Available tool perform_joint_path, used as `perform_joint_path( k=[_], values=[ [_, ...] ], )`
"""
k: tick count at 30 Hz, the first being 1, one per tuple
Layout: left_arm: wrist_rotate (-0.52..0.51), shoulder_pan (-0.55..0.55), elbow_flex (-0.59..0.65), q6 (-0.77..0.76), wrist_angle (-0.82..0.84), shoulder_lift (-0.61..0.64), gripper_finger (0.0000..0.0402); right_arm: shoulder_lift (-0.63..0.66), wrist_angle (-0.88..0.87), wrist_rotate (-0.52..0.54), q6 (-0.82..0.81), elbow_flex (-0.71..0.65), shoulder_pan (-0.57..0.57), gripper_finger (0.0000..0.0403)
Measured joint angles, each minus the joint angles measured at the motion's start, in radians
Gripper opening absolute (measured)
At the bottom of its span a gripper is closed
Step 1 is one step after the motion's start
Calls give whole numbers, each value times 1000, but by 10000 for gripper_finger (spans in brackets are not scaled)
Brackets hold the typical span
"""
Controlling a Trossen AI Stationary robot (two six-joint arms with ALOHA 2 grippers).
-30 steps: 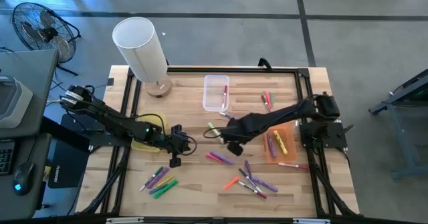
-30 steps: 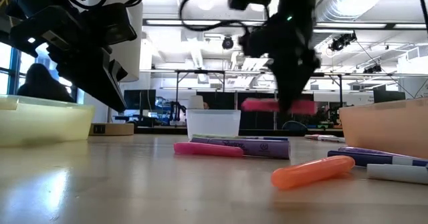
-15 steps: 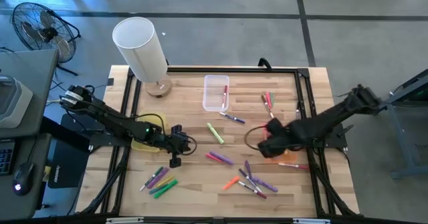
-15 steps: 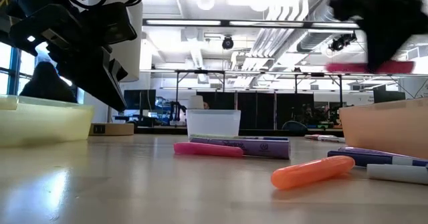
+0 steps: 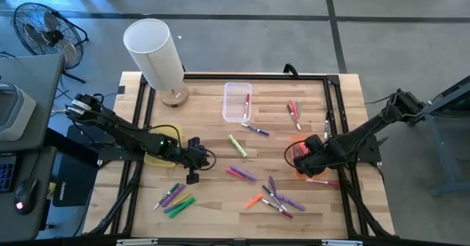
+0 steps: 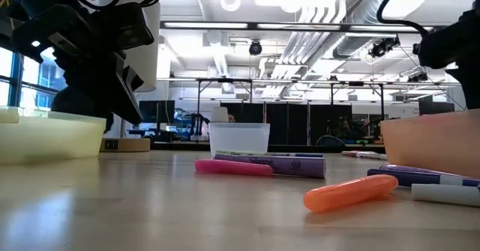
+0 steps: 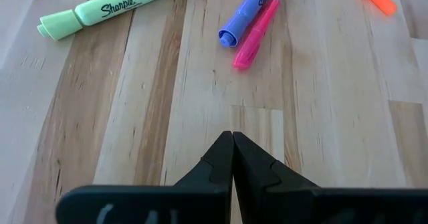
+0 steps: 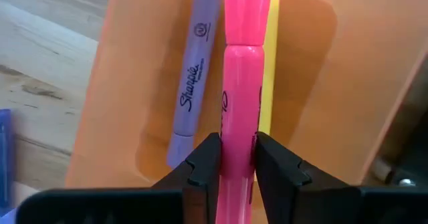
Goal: Pick & Place Markers
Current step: Put the pink highlighter pen into the orange bin, then put the light green highlighter pen into the orange bin
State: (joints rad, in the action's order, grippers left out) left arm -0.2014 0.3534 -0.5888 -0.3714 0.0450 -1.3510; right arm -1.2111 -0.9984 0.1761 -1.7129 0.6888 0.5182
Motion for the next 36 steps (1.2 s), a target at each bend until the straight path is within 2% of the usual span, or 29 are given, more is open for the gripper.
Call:
perform_joint_path(
  k=[7,12,15,22,28,30,36],
  values=[
    [-46,0,0,0,0,0,0,0,4,0,8,0,0,97],
    [-53,0,0,0,0,0,0,0,3,17,20,0,0,102],
    [-91,0,0,-13,-1,0,10,0,3,26,37,0,0,102],
    [-154,0,0,-27,-54,0,93,1,3,58,66,0,0,103],
    [-303,0,-1,-2,-180,0,149,1,3,91,72,0,0,103],
    [-297,0,-15,2,-183,0,153,1,3,112,73,1,0,103],
    [-170,0,-127,74,-106,-40,154,1,4,142,86,1,0,103]
  ],
)
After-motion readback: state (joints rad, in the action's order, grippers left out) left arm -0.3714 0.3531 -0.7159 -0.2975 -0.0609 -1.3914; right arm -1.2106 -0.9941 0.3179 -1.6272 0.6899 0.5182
